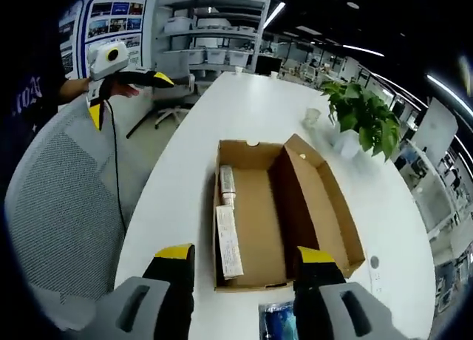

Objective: Operate the shoe box by opening the lid, removing the specified soft item, and placing it in the target area until the item is outside and the box remains undamaged.

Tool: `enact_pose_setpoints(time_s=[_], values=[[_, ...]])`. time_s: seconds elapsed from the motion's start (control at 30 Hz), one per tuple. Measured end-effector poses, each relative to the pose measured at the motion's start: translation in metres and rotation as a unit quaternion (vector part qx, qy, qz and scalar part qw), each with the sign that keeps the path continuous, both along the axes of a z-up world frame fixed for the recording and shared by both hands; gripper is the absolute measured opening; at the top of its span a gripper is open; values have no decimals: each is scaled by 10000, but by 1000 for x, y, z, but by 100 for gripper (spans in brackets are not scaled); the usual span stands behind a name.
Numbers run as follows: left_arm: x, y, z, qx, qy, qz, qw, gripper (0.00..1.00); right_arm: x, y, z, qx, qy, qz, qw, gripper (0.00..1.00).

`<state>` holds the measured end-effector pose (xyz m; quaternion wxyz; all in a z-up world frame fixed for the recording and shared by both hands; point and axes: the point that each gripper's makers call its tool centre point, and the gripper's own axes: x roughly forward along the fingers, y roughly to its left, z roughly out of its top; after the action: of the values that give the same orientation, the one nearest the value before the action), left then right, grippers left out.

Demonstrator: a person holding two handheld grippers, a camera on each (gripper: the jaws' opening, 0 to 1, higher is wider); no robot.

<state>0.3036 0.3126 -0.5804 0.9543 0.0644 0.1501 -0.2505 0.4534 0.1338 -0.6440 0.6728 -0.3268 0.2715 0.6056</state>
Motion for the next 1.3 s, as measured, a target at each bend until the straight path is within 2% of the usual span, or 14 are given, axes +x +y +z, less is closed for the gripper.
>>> enact_pose_setpoints(time_s=[0.1,0.2,0.33,0.47,0.67,1.0,1.03,1.13,1.3], values=[[-1,-3,5,-173,-104,-49,9998,94,3,2,-11,-179,-17,133,9997,44],[-1,-6,2,-47,-64,-146,9999,93,7,4,-22,-395,-127,290,9987,44],[-1,-7,-1,-81,43,-162,9998,92,6,11,-34,-524,-76,476,9975,44],[-2,-8,-3,-15,56,-199,9998,92,9,16,-46,-625,-194,696,9954,44],[-1,-10,3,-76,-59,-244,9997,91,10,14,-66,-949,-174,991,9904,43],[0,-7,6,-133,-134,-176,9997,90,10,20,-86,-1035,147,1101,9884,39],[0,-7,6,-157,-145,-174,9996,89,8,20,-85,-992,257,1109,9885,38],[1,-6,11,-195,-270,-138,9993,88,13,20,-83,-933,214,972,9906,41],[1,-5,12,-219,-299,-128,9992,87,25,15,-82,-1031,-61,896,9906,40]])
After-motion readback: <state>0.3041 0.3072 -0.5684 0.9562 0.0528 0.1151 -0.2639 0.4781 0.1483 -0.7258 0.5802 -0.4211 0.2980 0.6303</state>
